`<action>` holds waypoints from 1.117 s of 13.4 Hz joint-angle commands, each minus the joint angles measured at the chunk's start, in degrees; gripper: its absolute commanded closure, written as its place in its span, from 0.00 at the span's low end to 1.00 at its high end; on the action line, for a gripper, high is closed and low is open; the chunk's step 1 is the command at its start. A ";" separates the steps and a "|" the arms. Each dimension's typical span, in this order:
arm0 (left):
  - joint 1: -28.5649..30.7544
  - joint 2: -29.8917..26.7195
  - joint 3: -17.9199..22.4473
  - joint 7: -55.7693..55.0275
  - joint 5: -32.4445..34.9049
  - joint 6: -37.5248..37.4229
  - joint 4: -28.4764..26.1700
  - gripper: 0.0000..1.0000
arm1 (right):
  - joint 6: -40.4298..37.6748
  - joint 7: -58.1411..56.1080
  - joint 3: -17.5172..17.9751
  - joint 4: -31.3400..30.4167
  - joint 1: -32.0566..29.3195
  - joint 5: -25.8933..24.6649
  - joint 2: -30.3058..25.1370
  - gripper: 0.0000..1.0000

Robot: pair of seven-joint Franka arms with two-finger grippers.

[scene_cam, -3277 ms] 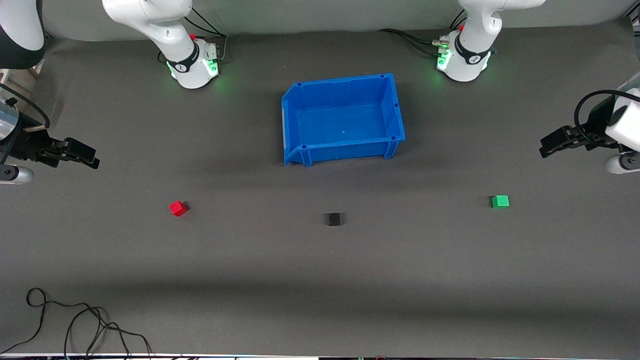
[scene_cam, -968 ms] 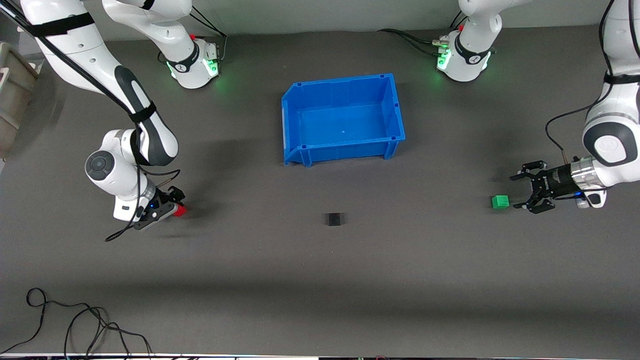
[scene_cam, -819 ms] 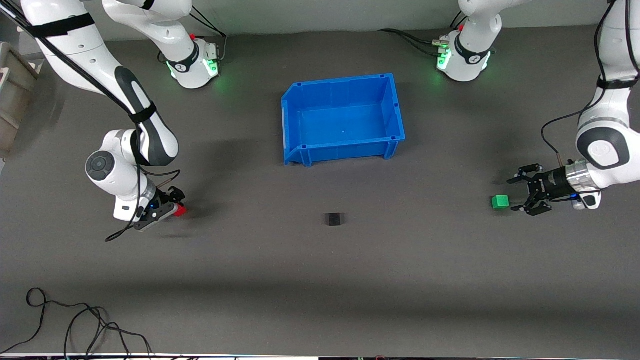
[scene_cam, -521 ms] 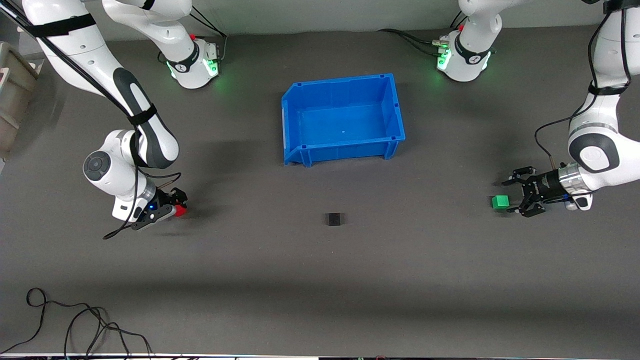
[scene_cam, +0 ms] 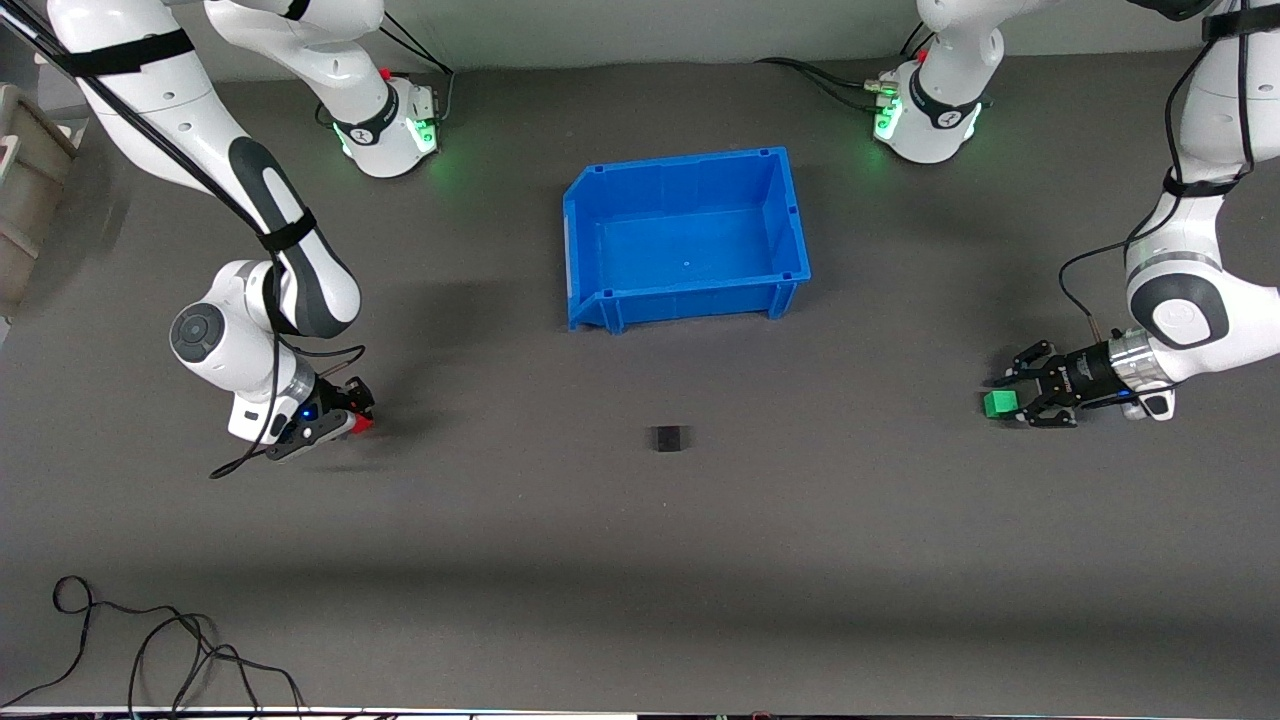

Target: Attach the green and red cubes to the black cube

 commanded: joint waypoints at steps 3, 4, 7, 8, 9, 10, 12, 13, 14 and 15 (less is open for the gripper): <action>-0.76 -2.20 -0.06 -2.54 -0.37 -1.45 2.19 0.65 | -0.09 -0.40 -0.16 0.60 0.32 4.80 0.49 0.55; -1.29 -2.64 -0.32 -5.44 0.16 -2.85 3.15 0.65 | -0.09 -0.66 -0.16 0.60 0.32 6.56 0.49 0.58; -7.60 -3.35 -0.49 -13.43 0.43 -5.06 5.97 0.65 | -1.22 -0.31 -0.25 0.42 0.32 8.94 -0.21 1.00; -10.49 -3.35 -0.50 -14.42 0.43 -4.45 6.58 0.65 | -2.89 -0.05 -0.25 0.42 0.41 11.21 -1.00 1.00; -14.09 -2.91 -0.50 -14.52 -0.35 -4.18 7.37 0.65 | -4.38 0.30 -0.33 0.42 0.50 14.54 -2.05 1.00; -17.26 -2.56 -0.58 -14.87 -0.71 -3.75 8.25 0.65 | -6.83 2.39 -0.42 0.60 0.50 18.06 -3.37 1.00; -23.68 -2.12 -0.58 -16.53 -4.82 1.24 8.52 0.66 | -10.80 11.06 -0.60 1.38 0.50 20.20 -6.00 1.00; -26.40 -1.68 -0.84 -16.71 -6.50 3.36 8.70 0.66 | -12.29 15.98 -0.60 1.48 0.59 20.20 -7.06 1.00; -29.39 -0.55 -1.11 -16.71 -8.60 4.68 9.83 0.72 | -13.53 19.60 -0.60 1.74 0.59 20.20 -7.77 1.00; -32.20 1.03 -1.11 -16.71 -9.32 6.00 11.32 0.74 | -15.10 23.73 -0.60 2.79 0.67 20.29 -8.12 1.00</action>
